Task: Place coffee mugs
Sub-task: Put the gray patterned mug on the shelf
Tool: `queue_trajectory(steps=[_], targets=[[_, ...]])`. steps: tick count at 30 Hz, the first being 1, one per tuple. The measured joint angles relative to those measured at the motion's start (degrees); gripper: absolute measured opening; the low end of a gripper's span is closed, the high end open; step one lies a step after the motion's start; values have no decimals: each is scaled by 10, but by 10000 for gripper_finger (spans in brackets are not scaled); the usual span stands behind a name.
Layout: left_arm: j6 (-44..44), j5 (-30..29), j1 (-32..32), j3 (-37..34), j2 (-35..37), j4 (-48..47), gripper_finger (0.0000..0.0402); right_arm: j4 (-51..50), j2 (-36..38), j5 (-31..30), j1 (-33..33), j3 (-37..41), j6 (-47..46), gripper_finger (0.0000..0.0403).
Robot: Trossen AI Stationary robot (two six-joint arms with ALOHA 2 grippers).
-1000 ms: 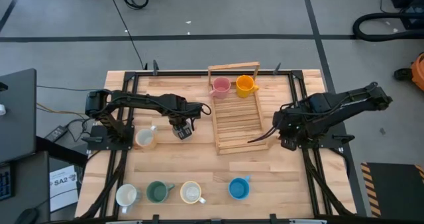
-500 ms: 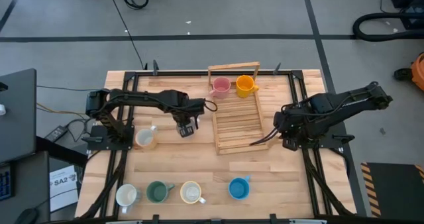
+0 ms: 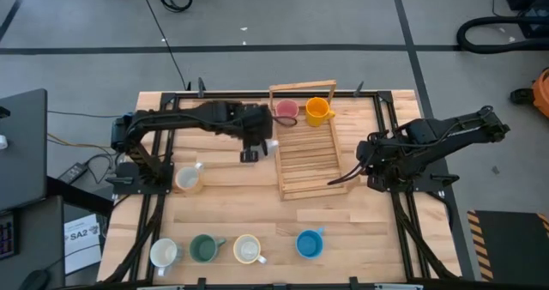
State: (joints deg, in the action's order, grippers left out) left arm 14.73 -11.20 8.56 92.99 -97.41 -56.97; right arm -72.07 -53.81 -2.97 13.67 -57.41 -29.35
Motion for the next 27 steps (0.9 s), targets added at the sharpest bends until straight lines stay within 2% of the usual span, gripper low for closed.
queue_trajectory(steps=[11,15,27], targets=[[147,0,60,21,-8,165,38,1,-1,-5,0,0,-4,135],[177,19,75,21,-25,199,38,1,-1,-5,0,0,-4,135],[196,26,81,21,-102,204,38,5,-1,-15,0,0,-4,135]])
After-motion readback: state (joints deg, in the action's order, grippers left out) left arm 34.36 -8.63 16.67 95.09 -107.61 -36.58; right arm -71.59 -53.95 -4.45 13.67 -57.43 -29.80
